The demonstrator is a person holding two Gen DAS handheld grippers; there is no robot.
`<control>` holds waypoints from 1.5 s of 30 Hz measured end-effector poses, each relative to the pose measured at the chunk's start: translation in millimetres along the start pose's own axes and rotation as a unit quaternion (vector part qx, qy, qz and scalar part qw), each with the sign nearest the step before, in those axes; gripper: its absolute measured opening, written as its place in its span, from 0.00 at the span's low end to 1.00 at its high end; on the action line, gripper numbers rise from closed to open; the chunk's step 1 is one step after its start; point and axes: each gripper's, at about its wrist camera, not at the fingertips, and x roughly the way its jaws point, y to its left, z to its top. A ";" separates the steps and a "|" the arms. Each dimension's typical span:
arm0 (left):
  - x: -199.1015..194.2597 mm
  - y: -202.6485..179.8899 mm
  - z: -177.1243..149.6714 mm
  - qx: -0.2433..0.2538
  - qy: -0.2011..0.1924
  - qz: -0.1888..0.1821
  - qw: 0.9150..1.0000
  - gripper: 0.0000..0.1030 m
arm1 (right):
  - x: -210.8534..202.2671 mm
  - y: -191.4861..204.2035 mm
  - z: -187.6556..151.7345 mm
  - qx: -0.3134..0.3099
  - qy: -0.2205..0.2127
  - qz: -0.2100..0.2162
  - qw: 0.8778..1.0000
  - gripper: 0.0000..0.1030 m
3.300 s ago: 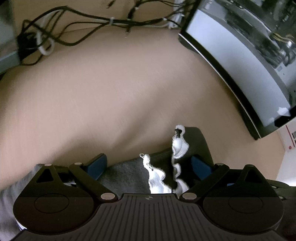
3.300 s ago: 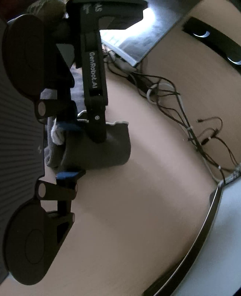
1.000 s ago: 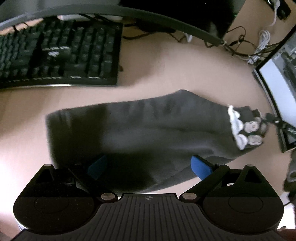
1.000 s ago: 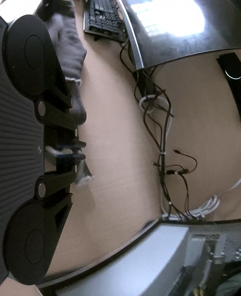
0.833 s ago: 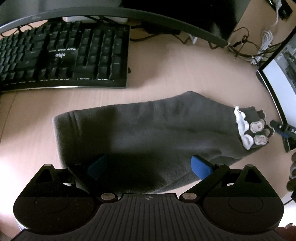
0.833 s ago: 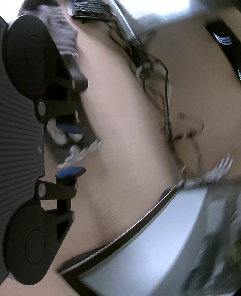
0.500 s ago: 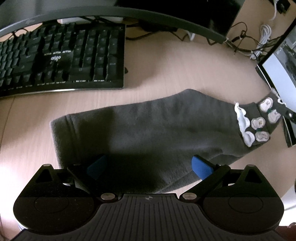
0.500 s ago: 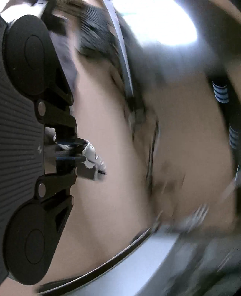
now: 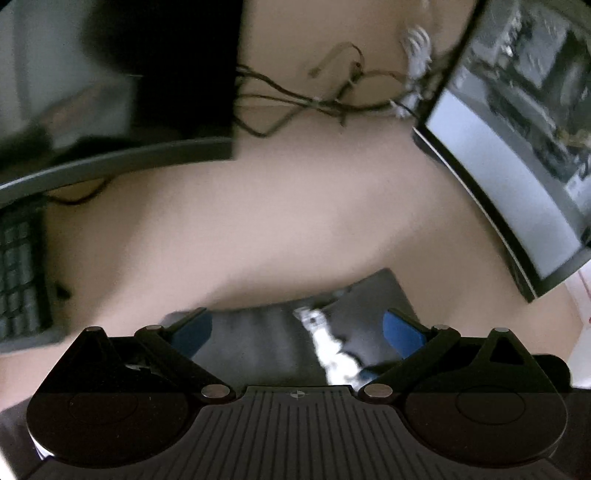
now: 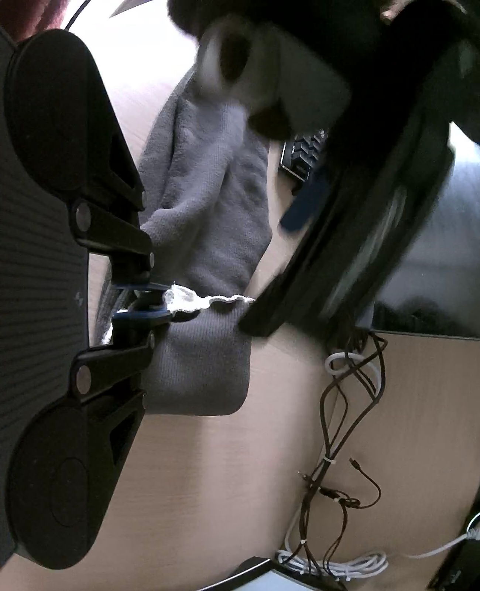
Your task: Fold clothes
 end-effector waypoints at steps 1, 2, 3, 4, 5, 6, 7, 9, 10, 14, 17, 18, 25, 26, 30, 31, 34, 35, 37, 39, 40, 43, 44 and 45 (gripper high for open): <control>8.9 -4.3 0.8 0.008 0.010 0.003 1.000 0.98 | -1.2 -1.7 0.3 0.004 -0.001 0.004 1.000 0.10; 15.8 -5.4 -0.2 0.013 0.019 0.009 1.000 0.98 | -2.4 -3.3 0.6 0.008 -0.002 0.008 1.000 0.11; 22.7 -6.4 -1.2 0.018 0.027 0.015 0.999 0.98 | -4.9 -6.3 0.7 0.015 -0.004 0.013 1.000 0.14; 29.6 -7.4 -2.2 0.024 0.036 0.021 0.999 0.99 | -8.9 -10.9 0.6 0.023 -0.006 0.022 0.999 0.17; 36.5 -8.4 -3.3 0.029 0.045 0.027 0.998 0.99 | -14.1 -17.3 -0.1 0.035 -0.009 0.031 0.999 0.24; 37.2 -6.8 -3.8 0.027 0.044 0.024 0.998 0.99 | -20.9 -25.8 -2.0 0.052 -0.012 0.040 0.998 0.32; 37.7 -5.1 -4.3 0.026 0.044 0.021 0.998 0.99 | -27.8 -34.2 -4.2 0.070 -0.016 0.047 0.996 0.35; 38.8 -1.8 -5.4 0.022 0.043 0.014 0.999 1.00 | -40.4 -53.9 -10.6 0.117 -0.020 0.054 0.991 0.47; 39.3 -0.1 -6.0 0.020 0.043 0.011 0.999 1.00 | -45.2 -65.1 -14.8 0.150 -0.022 0.053 0.987 0.48; 41.0 5.0 -7.5 0.015 0.041 0.001 0.999 1.00 | -39.2 -104.7 -31.4 0.295 -0.025 0.045 0.954 0.54; 41.0 5.5 -8.5 0.016 0.038 -0.002 0.999 1.00 | -21.9 -120.0 -40.6 0.369 -0.023 0.046 0.928 0.55; 40.8 6.0 -8.4 0.017 0.038 -0.003 0.999 1.00 | -16.3 -117.9 -40.7 0.371 -0.021 0.047 0.927 0.55; 40.9 12.8 -12.3 0.011 0.032 -0.004 0.999 1.00 | 17.0 -102.7 -29.3 0.361 0.001 0.077 0.929 0.56; 40.9 13.1 -12.7 0.011 0.030 -0.003 0.999 1.00 | 17.9 -101.5 -29.0 0.361 0.004 0.085 0.929 0.49; 42.6 9.6 -12.1 0.012 0.028 0.001 1.000 1.00 | 16.9 -103.5 -24.7 0.347 0.001 0.086 0.934 0.28; 44.0 7.1 -10.3 0.014 0.028 0.003 1.000 1.00 | 16.3 -102.6 -22.3 0.340 -0.001 0.081 0.937 0.26; 51.8 -5.7 -1.5 0.025 0.026 0.001 0.999 1.00 | 7.0 -105.5 -22.7 0.331 -0.010 0.059 0.942 0.24; 55.6 -11.9 2.8 0.032 0.025 -0.002 0.999 1.00 | 2.6 -107.9 -23.5 0.326 -0.013 0.049 0.944 0.24; 64.8 -31.8 13.6 0.054 0.019 -0.012 0.998 1.00 | -4.6 -112.6 -22.2 0.306 -0.018 0.023 0.952 0.24; 72.1 -53.2 23.8 0.080 0.013 -0.021 0.996 1.00 | -11.7 -117.3 -21.0 0.286 -0.022 -0.003 0.958 0.24; 71.9 -61.4 27.1 0.091 0.009 -0.023 0.996 1.00 | -15.3 -119.7 -20.4 0.275 -0.024 -0.017 0.961 0.24; 65.1 -74.3 32.0 0.109 -0.004 -0.022 0.994 1.00 | -26.0 -126.7 -18.6 0.244 -0.031 -0.056 0.968 0.24; 61.1 -74.3 31.8 0.110 -0.008 -0.020 0.994 1.00 | -29.6 -129.1 -18.0 0.234 -0.033 -0.069 0.969 0.24; 56.6 -69.5 30.2 0.104 -0.008 -0.022 0.994 1.00 | -30.9 -127.3 -16.5 0.219 -0.033 -0.079 0.972 0.24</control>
